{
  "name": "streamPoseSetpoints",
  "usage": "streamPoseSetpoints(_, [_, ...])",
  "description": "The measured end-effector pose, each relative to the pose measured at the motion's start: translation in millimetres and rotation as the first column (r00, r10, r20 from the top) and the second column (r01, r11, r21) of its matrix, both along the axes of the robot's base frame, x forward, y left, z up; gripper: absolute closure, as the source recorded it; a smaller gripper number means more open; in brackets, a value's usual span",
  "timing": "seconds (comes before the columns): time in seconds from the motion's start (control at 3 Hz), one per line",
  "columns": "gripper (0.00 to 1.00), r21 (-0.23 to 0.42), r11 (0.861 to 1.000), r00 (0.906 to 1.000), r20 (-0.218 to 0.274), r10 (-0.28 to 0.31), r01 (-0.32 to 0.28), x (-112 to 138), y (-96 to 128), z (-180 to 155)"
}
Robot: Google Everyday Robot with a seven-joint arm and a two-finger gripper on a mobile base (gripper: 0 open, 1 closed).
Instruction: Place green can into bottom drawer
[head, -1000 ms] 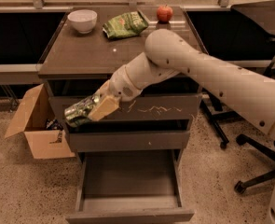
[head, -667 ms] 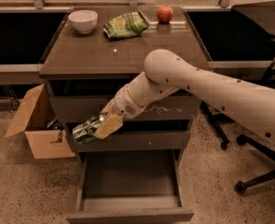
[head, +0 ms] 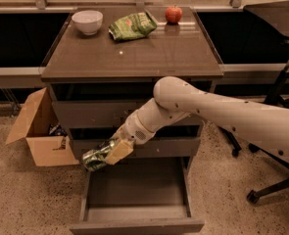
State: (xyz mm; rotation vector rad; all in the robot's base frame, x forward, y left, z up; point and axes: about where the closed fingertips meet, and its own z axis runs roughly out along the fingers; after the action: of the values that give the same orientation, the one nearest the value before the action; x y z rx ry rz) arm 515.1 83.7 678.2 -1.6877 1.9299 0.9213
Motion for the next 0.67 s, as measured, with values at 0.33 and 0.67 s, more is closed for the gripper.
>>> streamPoseSetpoints(0.33, [1.0,-0.035,0.998,0.9983,-0.036,-0.046,0.045,-3,-11,-24])
streamPoseSetpoints(0.67, [1.0,-0.102,0.99,0.9918,-0.074,-0.105,0.097,-14,-34,-71])
